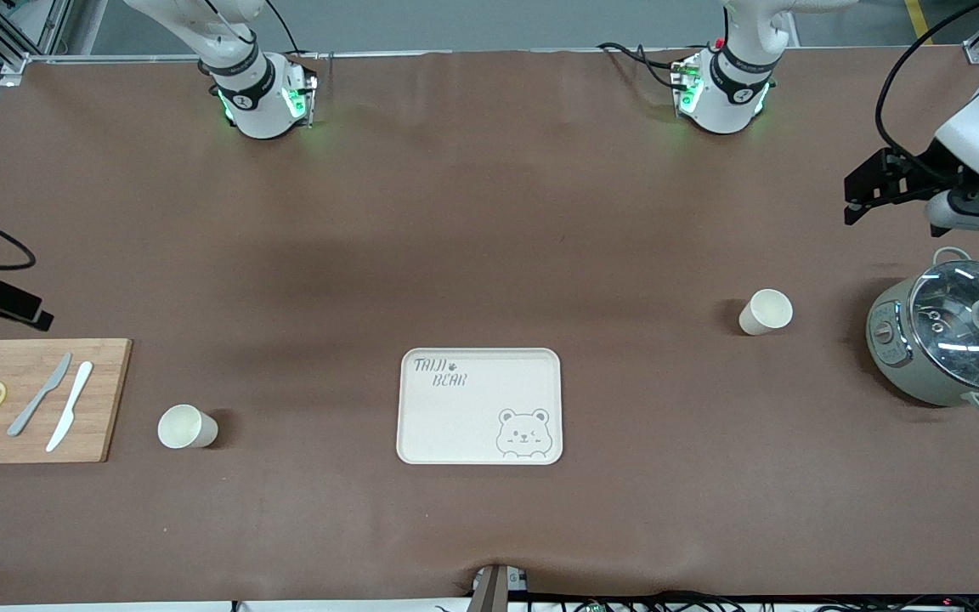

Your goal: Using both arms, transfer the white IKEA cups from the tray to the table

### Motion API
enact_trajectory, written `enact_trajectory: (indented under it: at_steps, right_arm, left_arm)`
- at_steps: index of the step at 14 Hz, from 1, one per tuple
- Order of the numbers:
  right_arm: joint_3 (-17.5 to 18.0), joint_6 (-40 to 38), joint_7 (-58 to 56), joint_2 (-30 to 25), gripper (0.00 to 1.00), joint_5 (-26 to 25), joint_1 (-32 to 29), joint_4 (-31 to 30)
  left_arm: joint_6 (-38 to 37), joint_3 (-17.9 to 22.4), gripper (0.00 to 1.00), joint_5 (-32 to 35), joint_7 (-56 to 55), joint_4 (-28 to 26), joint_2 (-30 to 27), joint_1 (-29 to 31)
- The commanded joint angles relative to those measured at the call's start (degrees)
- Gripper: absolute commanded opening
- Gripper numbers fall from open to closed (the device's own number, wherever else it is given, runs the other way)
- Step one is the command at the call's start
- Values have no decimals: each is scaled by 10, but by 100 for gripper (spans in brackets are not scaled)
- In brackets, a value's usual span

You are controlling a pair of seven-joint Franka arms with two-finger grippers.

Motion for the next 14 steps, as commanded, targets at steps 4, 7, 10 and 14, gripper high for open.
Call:
enact_trajectory:
  at_steps: [4,7,10,14]
  right_arm:
    - [2,-36,10,-49,100,0,-2,-20]
    - [2,-47,10,-73,100,-1,-2,-33]
    - [2,-17,9,-105,100,-1,-3,-91]
    - [2,7,10,-131,100,-1,-1,-130]
  left_arm:
    - [3,-5,100,-30,-1,1,28,-6]
    - [3,-5,100,-34,3,1,27,-6]
    - [3,-4,100,-34,5,1,26,-4]
    - [3,0,100,-34,6,2,24,-2]
